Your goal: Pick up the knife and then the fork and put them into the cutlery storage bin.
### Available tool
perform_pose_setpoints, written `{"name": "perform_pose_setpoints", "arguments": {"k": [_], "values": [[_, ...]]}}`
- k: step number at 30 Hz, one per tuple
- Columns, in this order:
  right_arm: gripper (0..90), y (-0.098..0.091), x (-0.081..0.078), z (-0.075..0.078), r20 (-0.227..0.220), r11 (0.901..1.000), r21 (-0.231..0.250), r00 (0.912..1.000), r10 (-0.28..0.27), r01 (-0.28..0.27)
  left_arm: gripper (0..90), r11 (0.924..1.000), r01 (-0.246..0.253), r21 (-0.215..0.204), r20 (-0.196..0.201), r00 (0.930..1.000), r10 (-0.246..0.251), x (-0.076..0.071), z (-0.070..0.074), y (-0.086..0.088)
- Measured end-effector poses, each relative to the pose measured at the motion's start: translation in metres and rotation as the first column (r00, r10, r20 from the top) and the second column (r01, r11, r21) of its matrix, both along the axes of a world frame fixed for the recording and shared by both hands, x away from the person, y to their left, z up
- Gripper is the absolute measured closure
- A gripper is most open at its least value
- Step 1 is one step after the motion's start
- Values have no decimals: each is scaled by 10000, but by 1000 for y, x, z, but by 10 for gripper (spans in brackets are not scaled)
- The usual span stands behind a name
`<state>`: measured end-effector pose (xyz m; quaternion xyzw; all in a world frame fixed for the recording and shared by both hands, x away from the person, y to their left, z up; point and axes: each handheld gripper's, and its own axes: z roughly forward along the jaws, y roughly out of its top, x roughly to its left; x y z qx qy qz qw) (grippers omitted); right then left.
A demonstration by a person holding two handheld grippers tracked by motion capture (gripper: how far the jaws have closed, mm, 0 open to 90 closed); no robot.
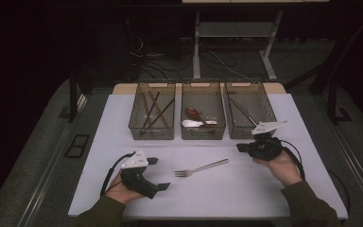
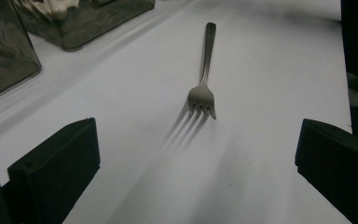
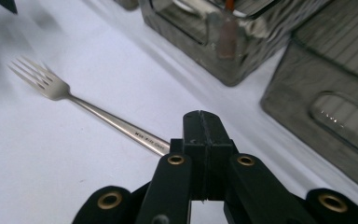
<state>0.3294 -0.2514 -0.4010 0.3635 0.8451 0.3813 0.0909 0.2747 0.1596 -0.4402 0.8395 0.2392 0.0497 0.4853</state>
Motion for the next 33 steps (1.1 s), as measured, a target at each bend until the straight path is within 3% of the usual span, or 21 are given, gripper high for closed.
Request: {"name": "perform_pose_setpoints", "arguments": {"k": [16, 33], "values": [[898, 36, 12, -30, -659, 9959, -695, 9964, 529, -574, 0, 10000, 23, 8, 0, 10000, -23, 0, 0, 0], [898, 42, 17, -40, -858, 9918, -1032, 9941, 664, -752, 0, 10000, 36, 6, -16, 10000, -36, 0, 0, 0]]}}
